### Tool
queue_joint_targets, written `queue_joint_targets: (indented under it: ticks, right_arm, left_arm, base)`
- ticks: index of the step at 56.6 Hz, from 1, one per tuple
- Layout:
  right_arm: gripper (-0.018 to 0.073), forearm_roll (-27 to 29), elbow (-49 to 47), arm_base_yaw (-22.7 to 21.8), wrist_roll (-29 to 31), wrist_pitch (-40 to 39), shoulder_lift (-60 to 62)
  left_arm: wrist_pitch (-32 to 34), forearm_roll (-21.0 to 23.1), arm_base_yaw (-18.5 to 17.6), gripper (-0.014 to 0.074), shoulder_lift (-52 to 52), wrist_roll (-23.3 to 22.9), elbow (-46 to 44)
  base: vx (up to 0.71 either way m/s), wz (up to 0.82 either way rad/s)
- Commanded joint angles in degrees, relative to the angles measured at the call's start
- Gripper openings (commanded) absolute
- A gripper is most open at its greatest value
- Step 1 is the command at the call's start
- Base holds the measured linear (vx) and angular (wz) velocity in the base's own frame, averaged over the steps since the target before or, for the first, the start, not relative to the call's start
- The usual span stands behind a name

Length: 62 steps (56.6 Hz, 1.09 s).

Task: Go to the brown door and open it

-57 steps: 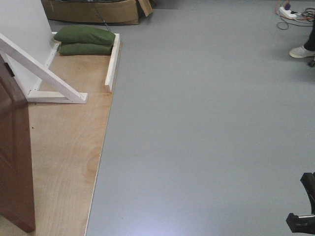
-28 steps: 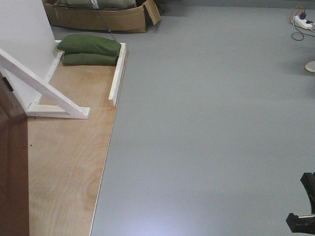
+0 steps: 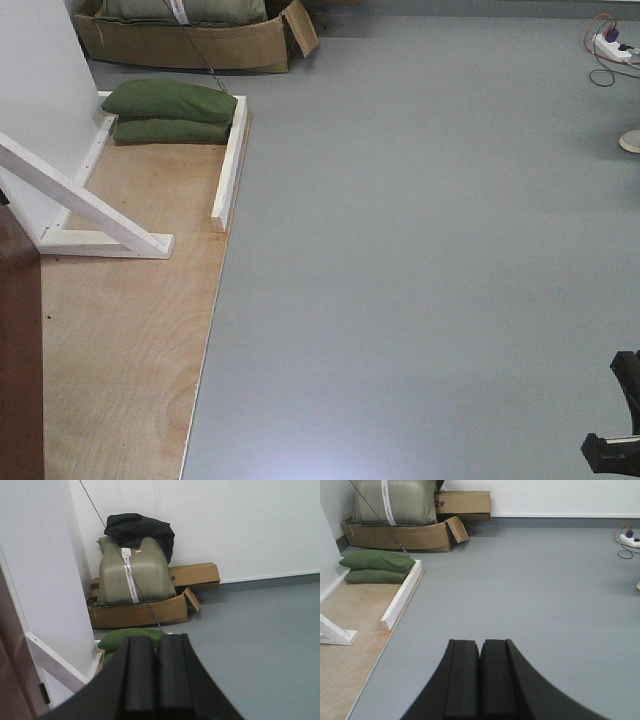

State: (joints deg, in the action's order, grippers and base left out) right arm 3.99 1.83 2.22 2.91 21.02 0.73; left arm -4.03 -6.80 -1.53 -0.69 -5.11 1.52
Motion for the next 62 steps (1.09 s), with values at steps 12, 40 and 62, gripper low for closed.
queue_joint_targets:
  ticks: [12, 40, 62]
  right_arm:
    - [0.0000, -0.20, 0.25, 0.01, 0.37, -4.40, 0.32]
    - [0.0000, -0.20, 0.25, 0.01, 0.37, -4.40, 0.32]
    - [0.0000, -0.20, 0.25, 0.01, 0.37, -4.40, 0.32]
  left_arm:
    - [4.36, 0.44, -0.18, 0.0036, -0.74, -0.10, -0.97]
    - [7.57, 0.73, -0.04, 0.0036, -0.17, -1.14, -1.96]
    - [12.36, -3.99, -0.04, 0.0036, 22.94, -2.56, -30.42]
  base:
    - [0.02, 0.00]
    - [0.00, 0.00]
    - [0.00, 0.00]
